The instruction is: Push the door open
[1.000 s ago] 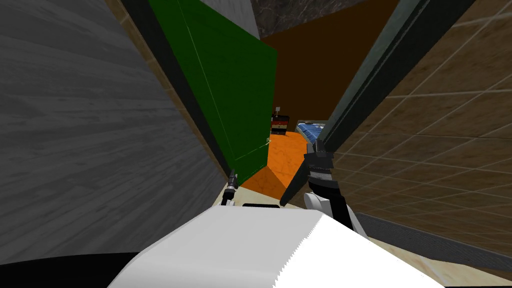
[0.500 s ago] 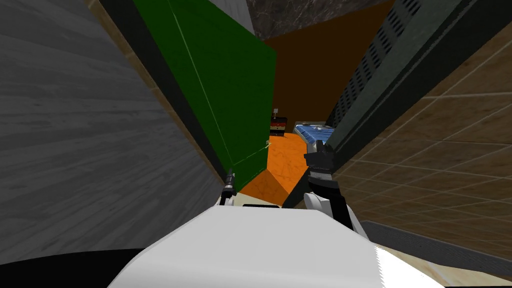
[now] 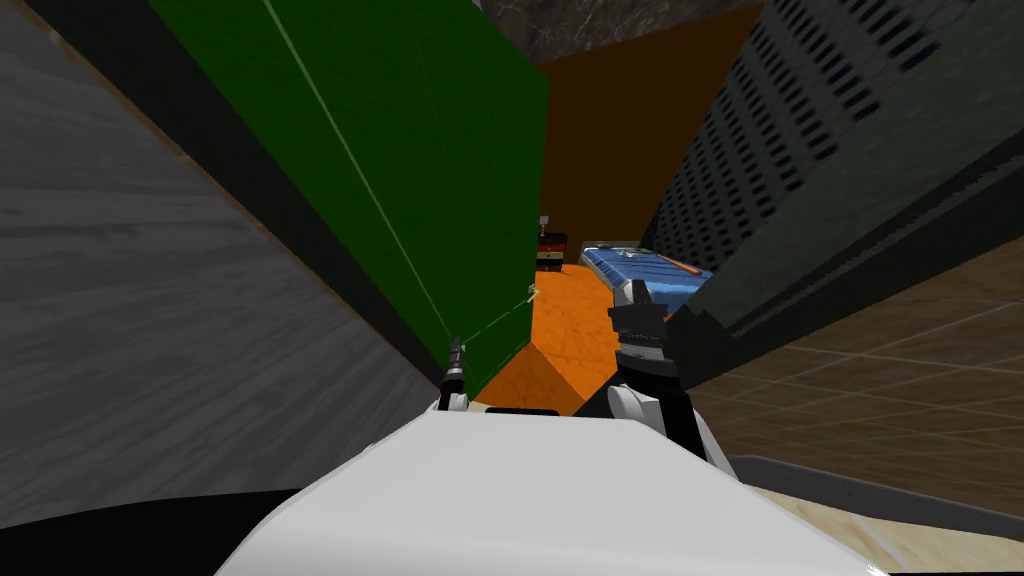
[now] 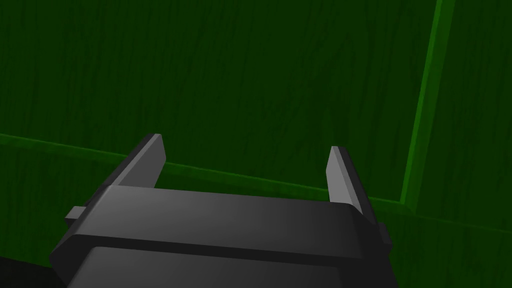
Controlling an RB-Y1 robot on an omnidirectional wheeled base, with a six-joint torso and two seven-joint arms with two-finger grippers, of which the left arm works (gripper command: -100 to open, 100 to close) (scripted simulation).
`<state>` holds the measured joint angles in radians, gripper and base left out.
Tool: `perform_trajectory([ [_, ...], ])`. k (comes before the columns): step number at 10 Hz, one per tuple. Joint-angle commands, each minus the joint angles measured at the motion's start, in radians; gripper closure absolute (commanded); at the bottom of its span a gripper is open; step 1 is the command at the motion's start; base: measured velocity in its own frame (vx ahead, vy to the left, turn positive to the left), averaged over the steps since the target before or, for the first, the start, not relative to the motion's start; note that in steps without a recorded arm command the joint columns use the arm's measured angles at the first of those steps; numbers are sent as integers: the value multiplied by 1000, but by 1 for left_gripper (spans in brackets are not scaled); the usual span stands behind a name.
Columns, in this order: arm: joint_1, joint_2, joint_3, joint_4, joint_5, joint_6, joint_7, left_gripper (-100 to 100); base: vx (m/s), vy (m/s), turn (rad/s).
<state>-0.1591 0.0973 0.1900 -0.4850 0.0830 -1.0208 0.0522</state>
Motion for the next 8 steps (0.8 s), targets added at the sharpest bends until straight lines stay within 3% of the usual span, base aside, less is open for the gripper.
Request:
perform_trajectory([
  [1, -21, 1, 23, 32, 2, -15, -6, -100, 138, 29, -112],
  [2, -28, 0, 33, 43, 3, -20, -9, -100, 104, 7, -69],
  [5, -78, -8, 101, 117, 8, -57, -30, -100, 169, 53, -190],
  [8, -85, -10, 111, 128, 9, -62, -33, -100, 65, 11, -62],
])
